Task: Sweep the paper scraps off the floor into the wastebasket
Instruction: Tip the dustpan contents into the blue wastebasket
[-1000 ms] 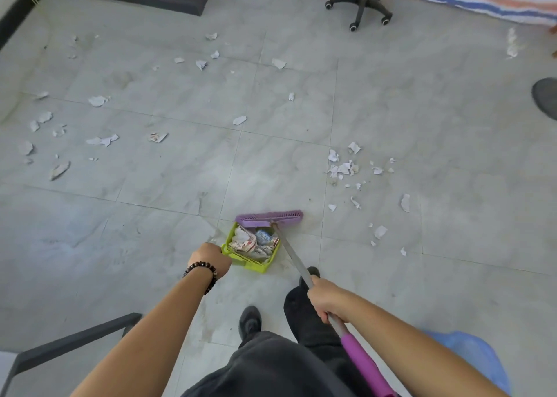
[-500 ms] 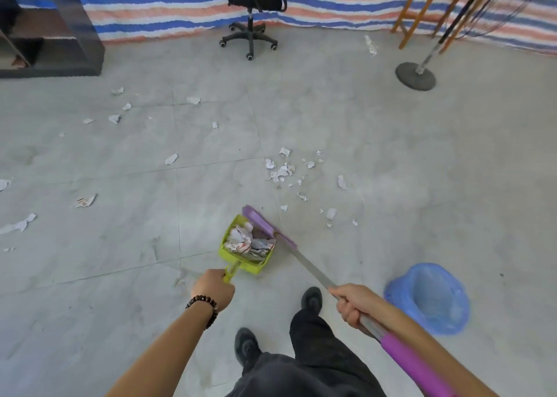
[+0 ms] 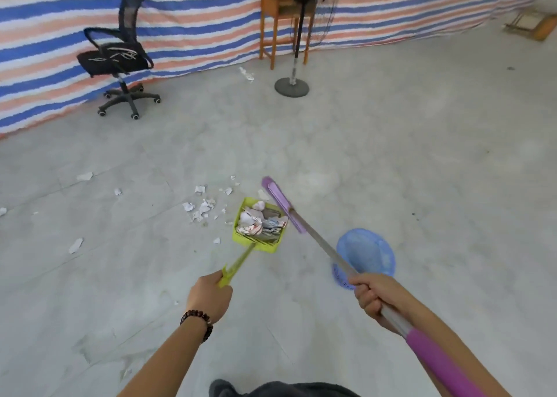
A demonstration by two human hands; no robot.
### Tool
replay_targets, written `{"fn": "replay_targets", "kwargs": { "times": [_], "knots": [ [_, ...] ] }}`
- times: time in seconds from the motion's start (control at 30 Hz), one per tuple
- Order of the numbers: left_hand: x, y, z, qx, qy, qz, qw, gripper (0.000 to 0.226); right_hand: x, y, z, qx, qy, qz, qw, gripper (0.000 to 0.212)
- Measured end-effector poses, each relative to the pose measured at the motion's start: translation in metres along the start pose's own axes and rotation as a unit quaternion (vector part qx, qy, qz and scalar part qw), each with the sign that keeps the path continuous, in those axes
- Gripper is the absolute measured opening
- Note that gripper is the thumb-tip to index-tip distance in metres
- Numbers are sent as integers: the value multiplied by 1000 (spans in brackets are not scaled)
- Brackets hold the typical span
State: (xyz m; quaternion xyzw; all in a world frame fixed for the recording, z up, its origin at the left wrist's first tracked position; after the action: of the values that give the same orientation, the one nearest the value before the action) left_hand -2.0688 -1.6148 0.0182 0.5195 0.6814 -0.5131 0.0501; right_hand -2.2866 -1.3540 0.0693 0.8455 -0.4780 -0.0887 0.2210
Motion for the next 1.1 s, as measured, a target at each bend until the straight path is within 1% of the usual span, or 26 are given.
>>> {"fn": "replay_targets", "kwargs": {
  "times": [0.1, 0.23, 0.3, 0.4, 0.57, 0.7, 0.87, 0.97, 1.03, 1.1],
  "knots": [
    [33, -46, -18, 32, -1, 2, 999, 31, -57, -2, -24, -36, -14, 16, 999, 23],
    [82, -103, -45, 90, -3, 45, 995, 41, -132, -13, -37, -61, -27, 45, 997, 23],
    [108, -126, -57, 117, -3, 88, 989, 40, -165, -22, -40, -64, -39, 61, 995, 23],
    [142, -152, -75, 145, 0, 130, 981, 40, -209, -36, -47, -66, -54, 101, 991, 28],
    [181, -178, -99, 170, 19, 173, 970, 42, -261, -62, -66, -61, -73, 174, 980, 34],
    [199, -190, -113, 205, 47, 218, 953, 43, -275, -84, -75, -59, -105, 215, 969, 31],
    [197, -202, -113, 268, 59, 287, 918, 43, -267, -114, -75, -32, -142, 262, 954, 27],
    [192, -207, -110, 307, 62, 331, 890, 43, -260, -130, -74, -17, -165, 275, 947, 25],
    [192, -209, -109, 329, 59, 375, 865, 44, -255, -139, -71, -11, -177, 284, 942, 24],
    [195, -207, -108, 351, 52, 436, 827, 49, -249, -148, -67, -5, -180, 295, 938, 24]
  ]
}}
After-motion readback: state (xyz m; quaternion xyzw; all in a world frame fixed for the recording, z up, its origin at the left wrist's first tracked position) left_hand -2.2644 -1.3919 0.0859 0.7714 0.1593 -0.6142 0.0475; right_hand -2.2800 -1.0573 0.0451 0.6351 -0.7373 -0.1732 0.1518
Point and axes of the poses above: each hand's wrist, its own z-axis towards the middle knuckle, its own x-axis out of the palm, y = z × x, the point moved 5 cm from there along z, towards the middle knuckle, and after that the axes turned 1 degree about -z, right-handed, at the moved point
